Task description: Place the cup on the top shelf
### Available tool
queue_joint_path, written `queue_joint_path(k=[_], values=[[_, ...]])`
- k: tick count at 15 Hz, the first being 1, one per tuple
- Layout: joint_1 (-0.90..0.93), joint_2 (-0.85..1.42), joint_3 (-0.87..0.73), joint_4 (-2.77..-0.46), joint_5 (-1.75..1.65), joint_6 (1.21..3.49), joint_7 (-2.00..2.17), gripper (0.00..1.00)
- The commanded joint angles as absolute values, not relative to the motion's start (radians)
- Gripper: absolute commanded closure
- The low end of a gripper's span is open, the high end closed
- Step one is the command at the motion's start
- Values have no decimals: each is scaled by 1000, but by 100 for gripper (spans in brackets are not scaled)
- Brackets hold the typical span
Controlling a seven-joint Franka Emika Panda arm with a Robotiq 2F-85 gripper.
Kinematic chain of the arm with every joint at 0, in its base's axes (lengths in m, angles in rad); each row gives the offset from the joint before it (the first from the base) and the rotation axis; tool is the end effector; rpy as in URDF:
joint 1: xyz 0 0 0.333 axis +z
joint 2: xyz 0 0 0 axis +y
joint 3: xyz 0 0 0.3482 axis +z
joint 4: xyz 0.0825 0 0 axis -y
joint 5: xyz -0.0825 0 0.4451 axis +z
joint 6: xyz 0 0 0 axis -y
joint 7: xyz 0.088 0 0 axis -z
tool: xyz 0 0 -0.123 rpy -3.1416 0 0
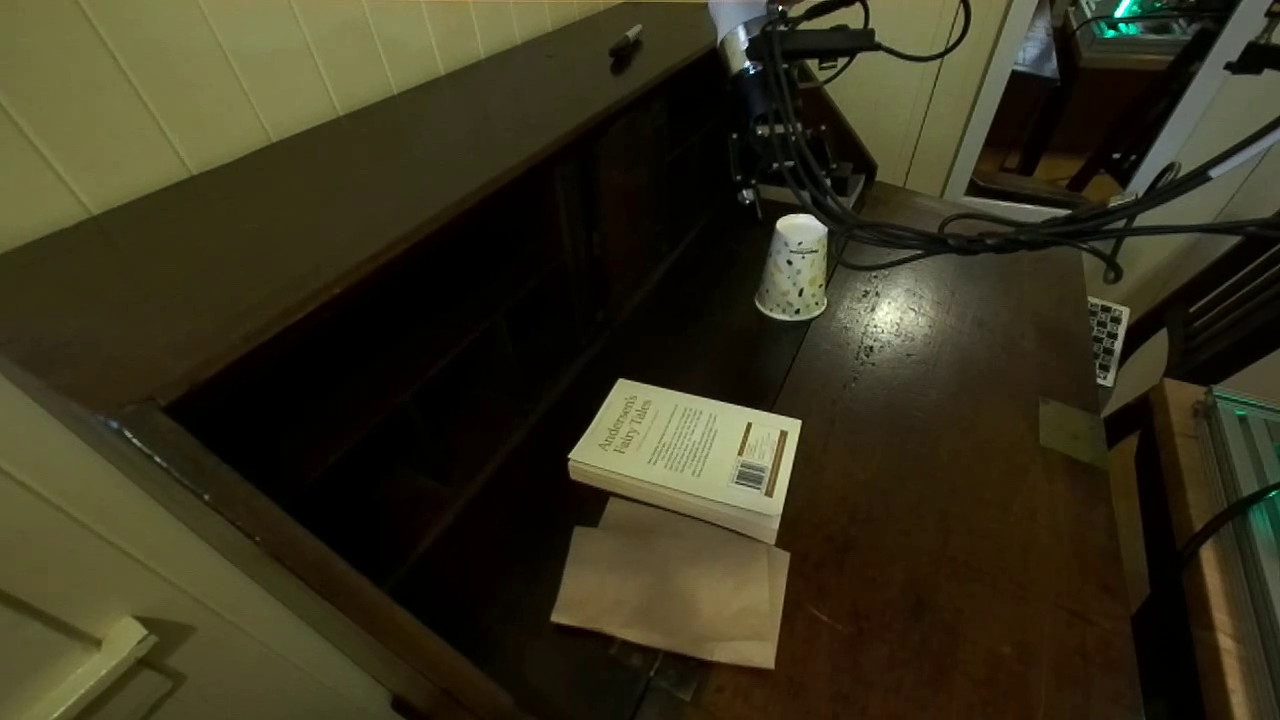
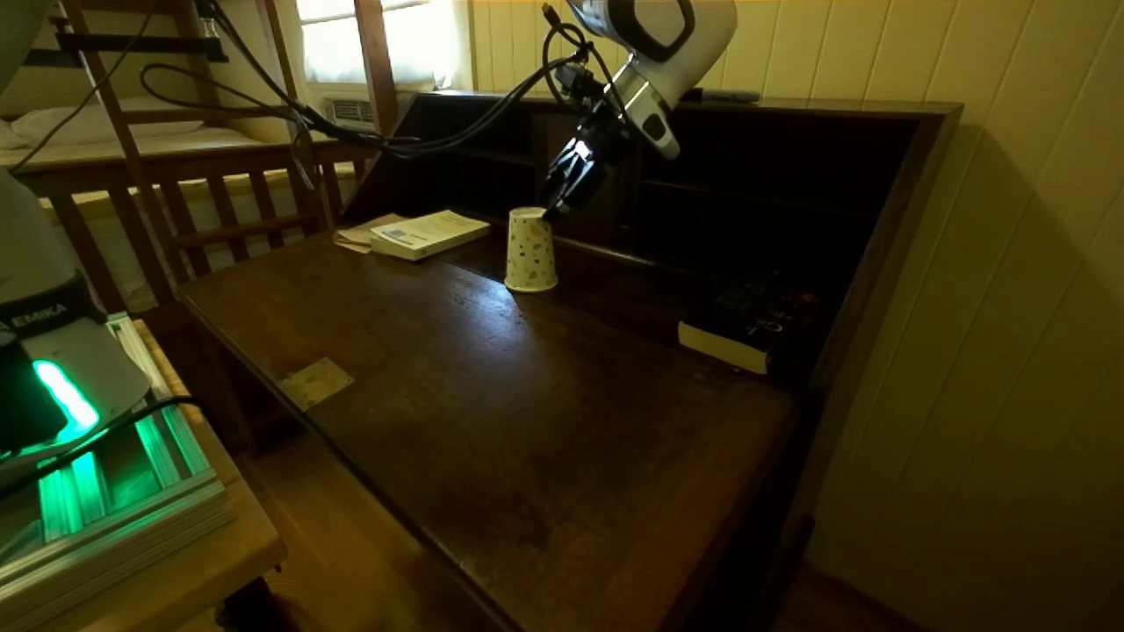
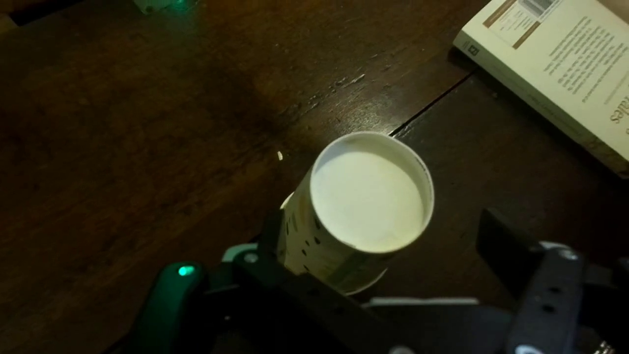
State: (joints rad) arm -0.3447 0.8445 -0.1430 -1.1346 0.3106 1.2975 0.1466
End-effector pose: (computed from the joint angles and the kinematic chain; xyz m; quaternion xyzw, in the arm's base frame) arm 0.6940 -0.2875 0.2564 -0.8908 0.2978 0.3081 0.1511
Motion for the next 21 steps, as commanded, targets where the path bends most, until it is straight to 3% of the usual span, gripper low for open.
queue_joint_path(k=[1, 21], values=[[-379, 913, -121, -1025, 348, 1212, 161, 0], [-417, 1059, -103, -856, 427, 1061, 300, 0]])
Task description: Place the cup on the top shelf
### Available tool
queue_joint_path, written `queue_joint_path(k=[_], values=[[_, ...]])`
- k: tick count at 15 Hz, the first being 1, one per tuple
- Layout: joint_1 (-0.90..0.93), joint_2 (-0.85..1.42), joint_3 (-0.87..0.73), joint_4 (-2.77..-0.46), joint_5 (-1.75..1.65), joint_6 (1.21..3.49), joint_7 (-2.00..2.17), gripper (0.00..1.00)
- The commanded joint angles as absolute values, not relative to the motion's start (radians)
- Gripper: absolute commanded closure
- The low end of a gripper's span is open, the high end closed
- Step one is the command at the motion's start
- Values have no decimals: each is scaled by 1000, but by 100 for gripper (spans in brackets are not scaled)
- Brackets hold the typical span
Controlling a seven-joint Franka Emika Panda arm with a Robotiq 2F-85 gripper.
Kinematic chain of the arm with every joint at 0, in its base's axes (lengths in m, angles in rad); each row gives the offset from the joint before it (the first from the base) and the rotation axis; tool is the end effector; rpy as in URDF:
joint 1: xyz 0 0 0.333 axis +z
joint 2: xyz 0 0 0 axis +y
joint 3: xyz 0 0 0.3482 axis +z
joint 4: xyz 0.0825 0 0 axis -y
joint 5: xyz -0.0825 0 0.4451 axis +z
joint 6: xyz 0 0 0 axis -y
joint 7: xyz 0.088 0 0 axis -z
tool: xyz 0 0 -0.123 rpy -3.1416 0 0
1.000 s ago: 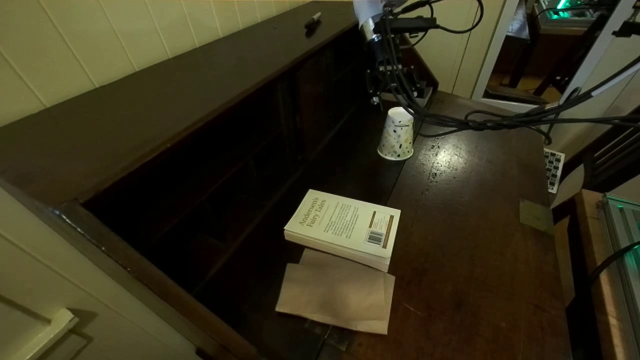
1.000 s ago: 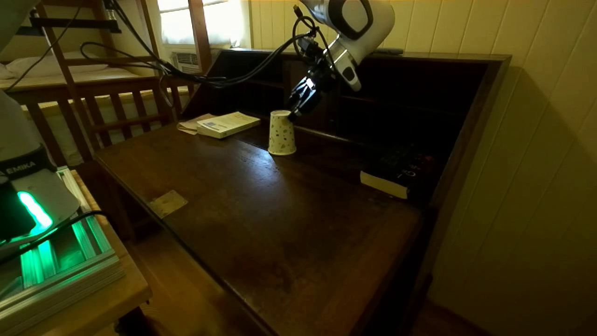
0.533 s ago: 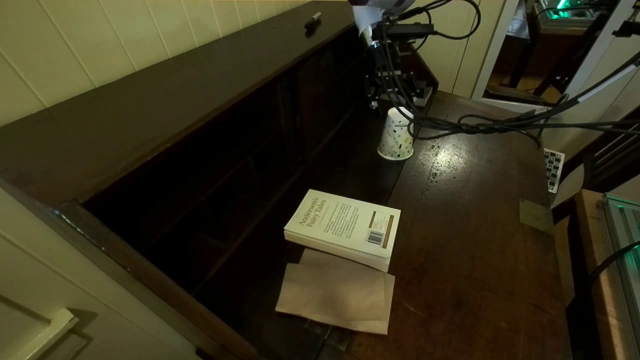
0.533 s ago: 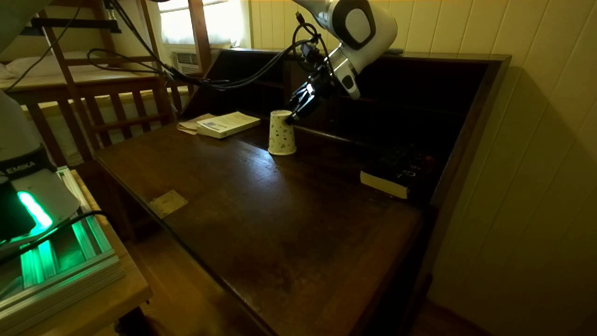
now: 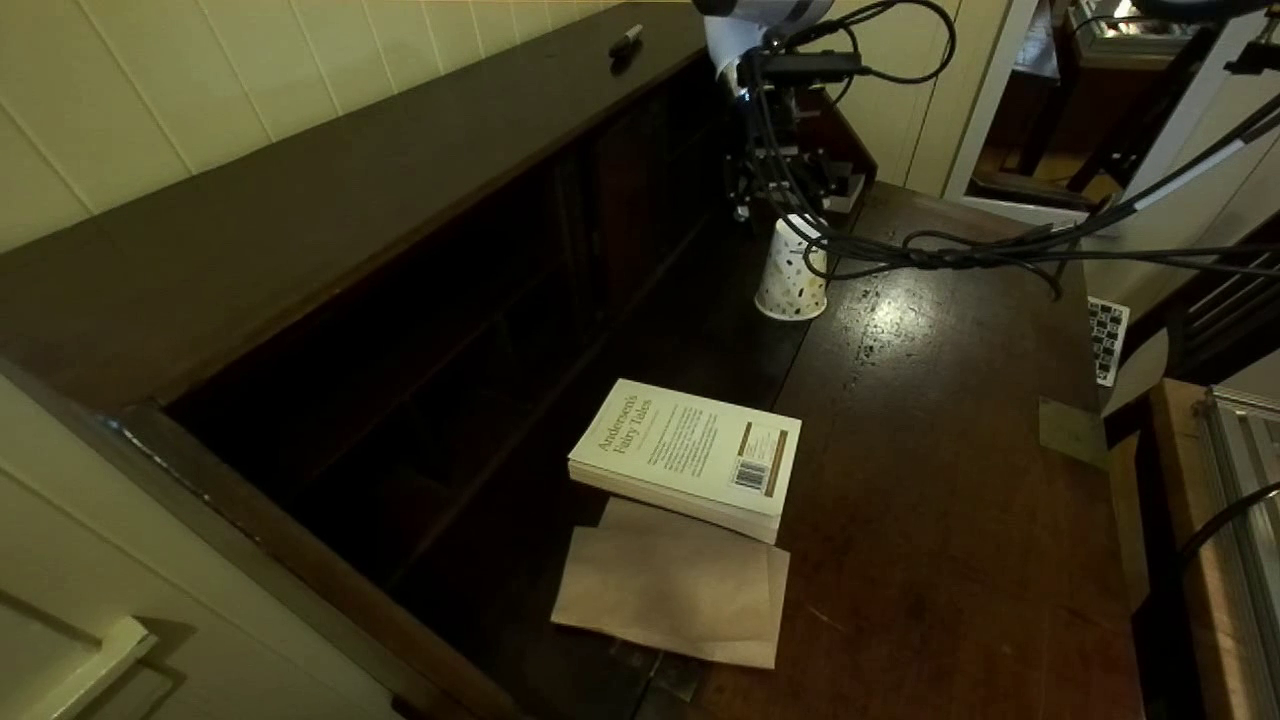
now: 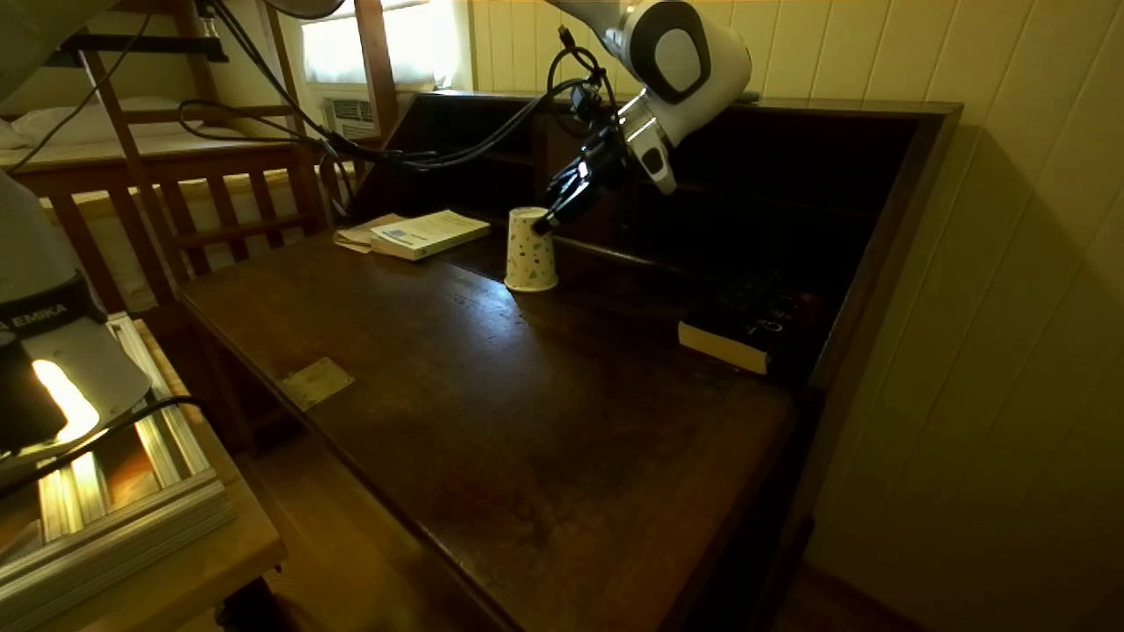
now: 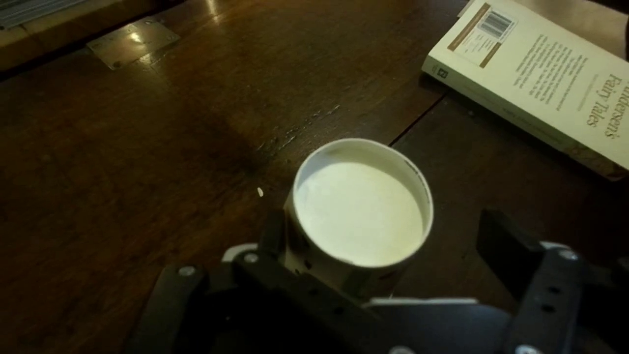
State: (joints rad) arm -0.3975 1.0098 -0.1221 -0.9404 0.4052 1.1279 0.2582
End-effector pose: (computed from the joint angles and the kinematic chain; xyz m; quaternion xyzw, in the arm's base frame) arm 0.6988 -0.2957 0.2203 -0.8447 0.3327 0.3720 0.1934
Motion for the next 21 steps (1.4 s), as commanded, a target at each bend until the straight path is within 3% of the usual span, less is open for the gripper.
queue_joint_path(k=[1, 8, 21], values=[[-415, 1066, -104, -847, 423, 1047, 305, 0], [-419, 1099, -110, -796, 422, 981, 355, 0], [-385, 1069, -125, -820, 395, 1087, 344, 0]])
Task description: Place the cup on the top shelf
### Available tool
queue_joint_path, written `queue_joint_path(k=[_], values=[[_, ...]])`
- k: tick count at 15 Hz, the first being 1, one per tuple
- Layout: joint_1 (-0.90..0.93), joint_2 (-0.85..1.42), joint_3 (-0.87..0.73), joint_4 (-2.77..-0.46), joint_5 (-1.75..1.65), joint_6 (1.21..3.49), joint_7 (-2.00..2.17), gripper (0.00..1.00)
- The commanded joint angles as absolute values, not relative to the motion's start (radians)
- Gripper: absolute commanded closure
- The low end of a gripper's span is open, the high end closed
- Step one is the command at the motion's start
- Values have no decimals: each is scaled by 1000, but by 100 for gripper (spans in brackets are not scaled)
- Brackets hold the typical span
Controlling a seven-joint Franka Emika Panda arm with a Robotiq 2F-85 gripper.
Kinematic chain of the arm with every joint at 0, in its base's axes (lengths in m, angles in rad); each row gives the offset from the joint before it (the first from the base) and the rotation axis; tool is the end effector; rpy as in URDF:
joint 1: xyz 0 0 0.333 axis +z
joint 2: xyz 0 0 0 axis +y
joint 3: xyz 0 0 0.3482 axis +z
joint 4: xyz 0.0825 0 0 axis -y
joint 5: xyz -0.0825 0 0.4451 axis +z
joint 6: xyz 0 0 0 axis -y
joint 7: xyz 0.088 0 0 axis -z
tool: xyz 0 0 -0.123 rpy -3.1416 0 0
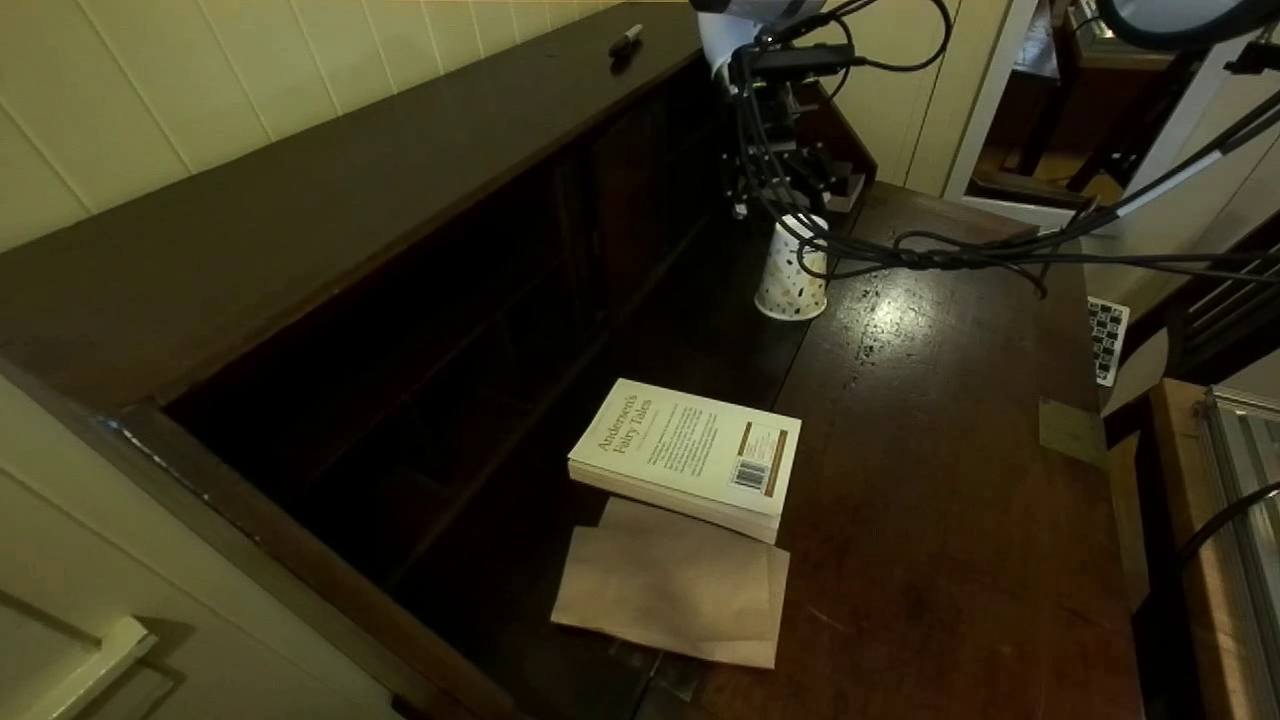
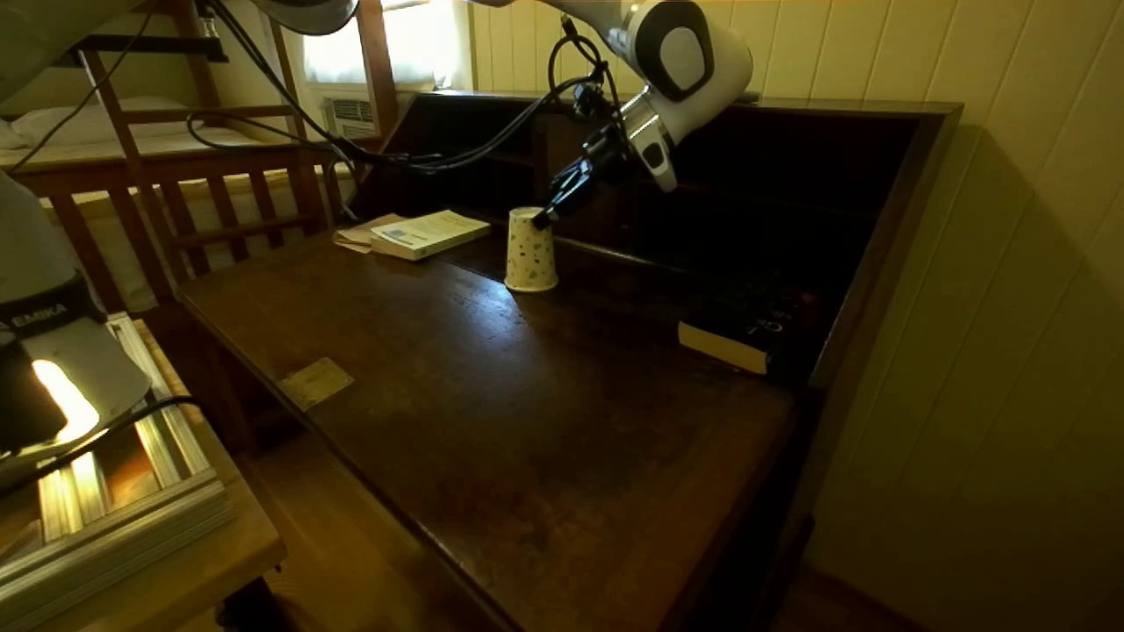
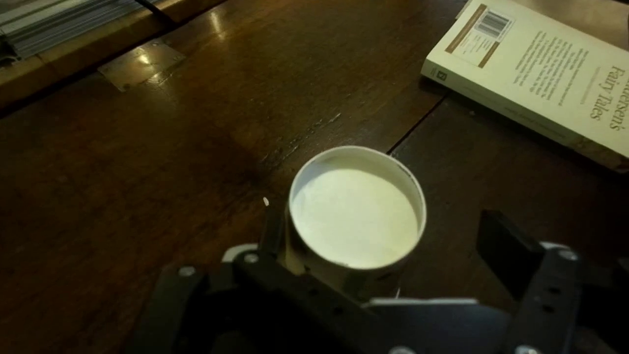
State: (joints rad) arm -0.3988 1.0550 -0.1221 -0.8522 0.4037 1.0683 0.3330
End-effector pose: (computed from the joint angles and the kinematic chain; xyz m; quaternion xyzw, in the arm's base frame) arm 0.7048 -0.2952 0.2244 -0.8331 0.3529 0.3875 0.1768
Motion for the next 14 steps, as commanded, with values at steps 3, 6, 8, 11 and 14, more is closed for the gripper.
queue_joint_path(k=[3, 6, 8, 11, 14], values=[[-379, 1068, -125, -819, 389, 1097, 339, 0], [-374, 1071, -127, -815, 372, 1081, 329, 10], [-369, 1071, -130, -815, 353, 1073, 318, 18], [-364, 1070, -131, -817, 331, 1070, 311, 27], [-363, 1065, -129, -820, 317, 1072, 310, 40]])
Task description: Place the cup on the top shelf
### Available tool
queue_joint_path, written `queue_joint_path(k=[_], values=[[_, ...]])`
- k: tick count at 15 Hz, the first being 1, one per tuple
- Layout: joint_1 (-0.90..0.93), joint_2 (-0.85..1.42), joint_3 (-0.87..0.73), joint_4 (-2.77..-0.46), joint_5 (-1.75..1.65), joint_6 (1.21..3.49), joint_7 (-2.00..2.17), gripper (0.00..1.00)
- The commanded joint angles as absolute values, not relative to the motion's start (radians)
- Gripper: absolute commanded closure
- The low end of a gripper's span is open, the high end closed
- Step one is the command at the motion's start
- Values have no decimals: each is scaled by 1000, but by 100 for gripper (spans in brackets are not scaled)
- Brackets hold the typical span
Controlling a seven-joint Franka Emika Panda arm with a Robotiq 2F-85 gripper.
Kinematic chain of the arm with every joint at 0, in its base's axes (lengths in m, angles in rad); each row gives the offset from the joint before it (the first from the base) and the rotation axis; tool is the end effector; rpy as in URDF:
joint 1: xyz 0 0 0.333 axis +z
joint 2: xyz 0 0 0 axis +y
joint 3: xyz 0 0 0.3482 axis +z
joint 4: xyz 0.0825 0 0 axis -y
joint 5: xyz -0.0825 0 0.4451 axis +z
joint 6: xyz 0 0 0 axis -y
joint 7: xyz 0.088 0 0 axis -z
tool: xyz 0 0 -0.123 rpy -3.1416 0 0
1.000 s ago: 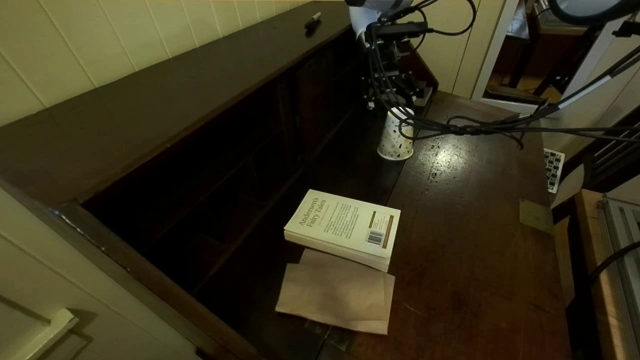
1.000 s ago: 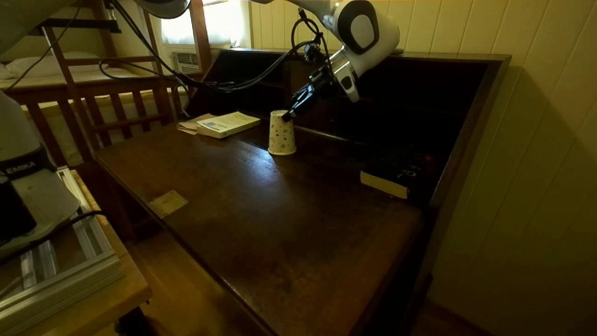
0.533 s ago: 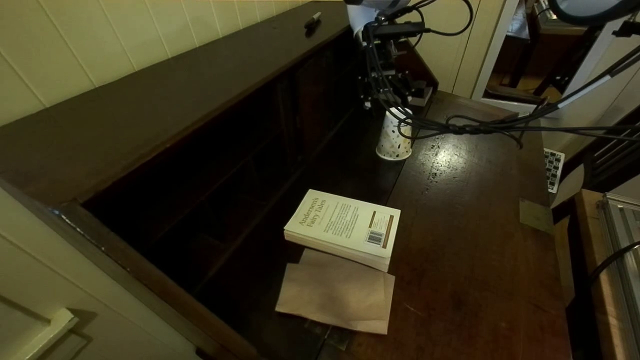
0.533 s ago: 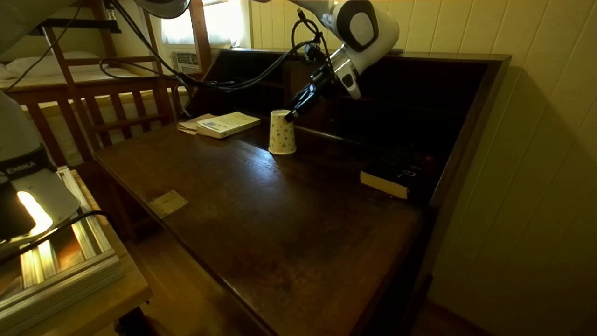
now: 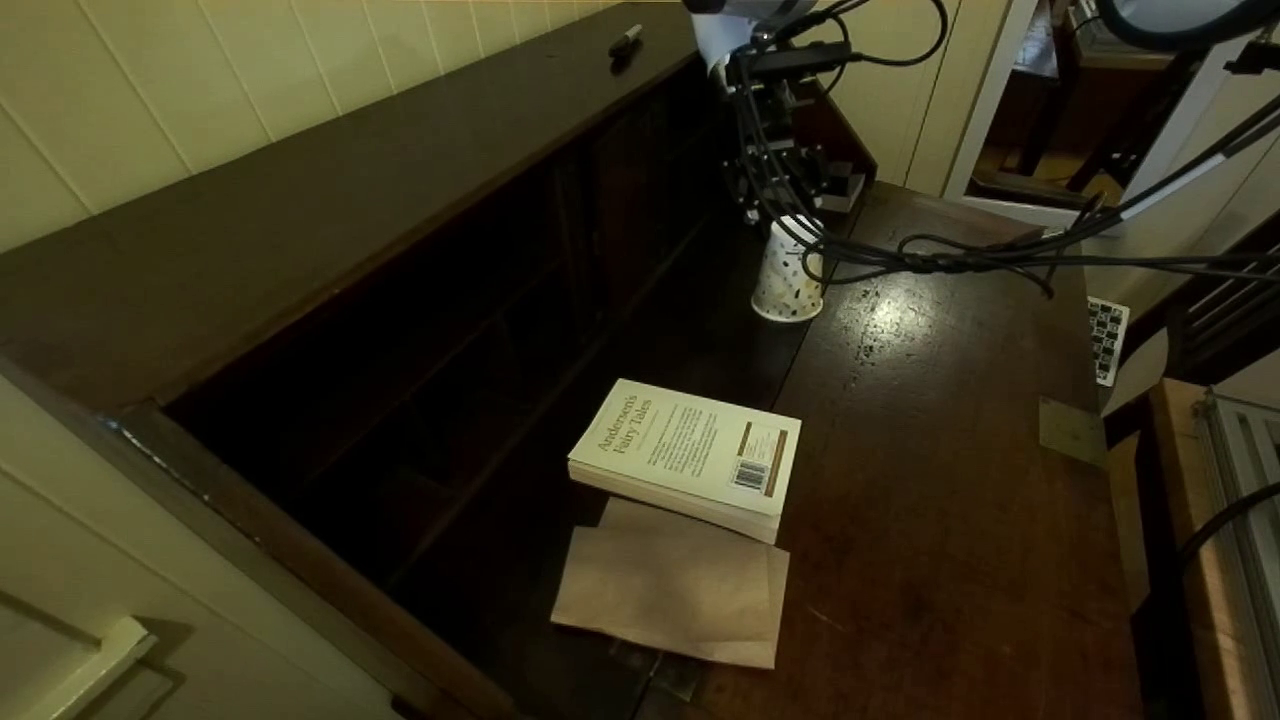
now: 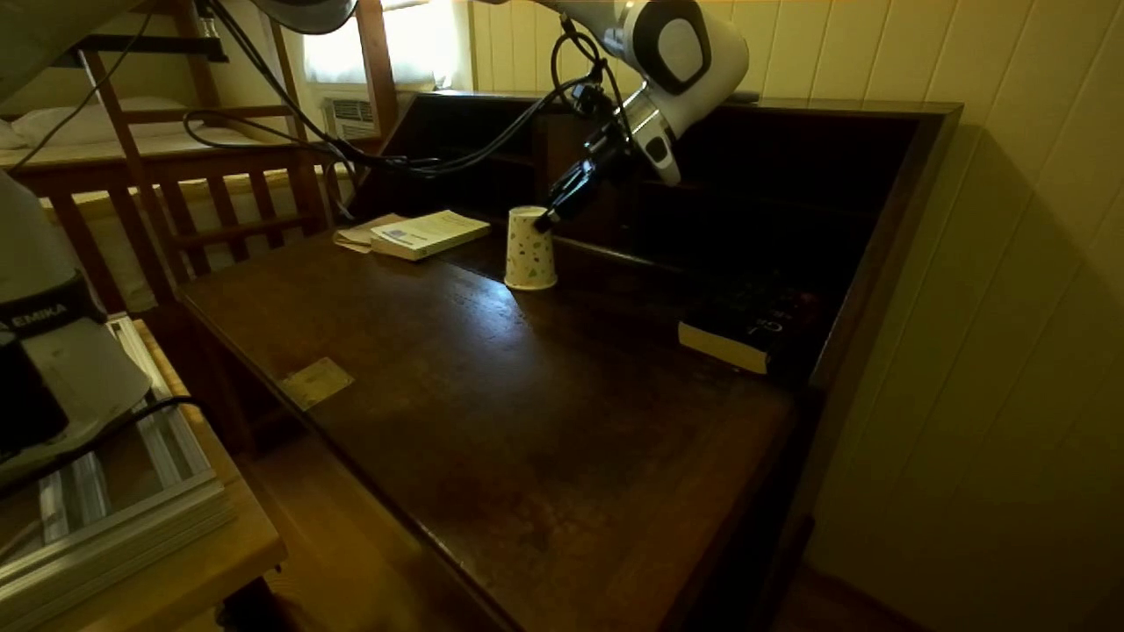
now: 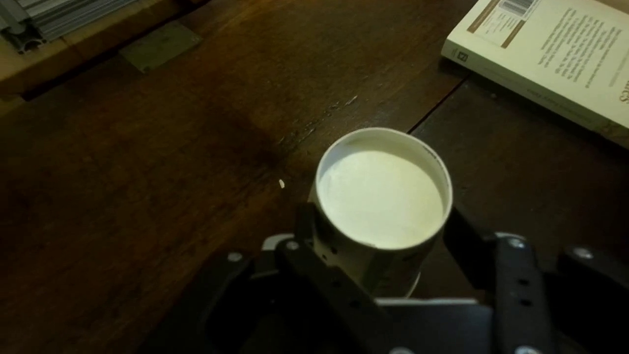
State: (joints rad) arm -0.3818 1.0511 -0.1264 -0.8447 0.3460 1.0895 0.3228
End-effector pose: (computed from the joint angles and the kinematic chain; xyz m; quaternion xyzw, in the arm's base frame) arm 0.7091 -0.2942 0.2278 -0.8455 0.3494 0.3769 0.1449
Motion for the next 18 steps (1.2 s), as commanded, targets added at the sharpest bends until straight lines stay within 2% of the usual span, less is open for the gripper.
queue_joint_path(k=[1, 2, 4, 7, 8, 18], values=[[-363, 1062, -128, -822, 316, 1072, 308, 48], [-362, 1060, -127, -824, 315, 1073, 309, 57], [-358, 1053, -127, -829, 313, 1074, 306, 62], [-347, 1031, -131, -846, 302, 1082, 303, 62], [-340, 1018, -132, -858, 294, 1087, 297, 66], [-262, 840, -151, -1016, 202, 1136, 299, 66]])
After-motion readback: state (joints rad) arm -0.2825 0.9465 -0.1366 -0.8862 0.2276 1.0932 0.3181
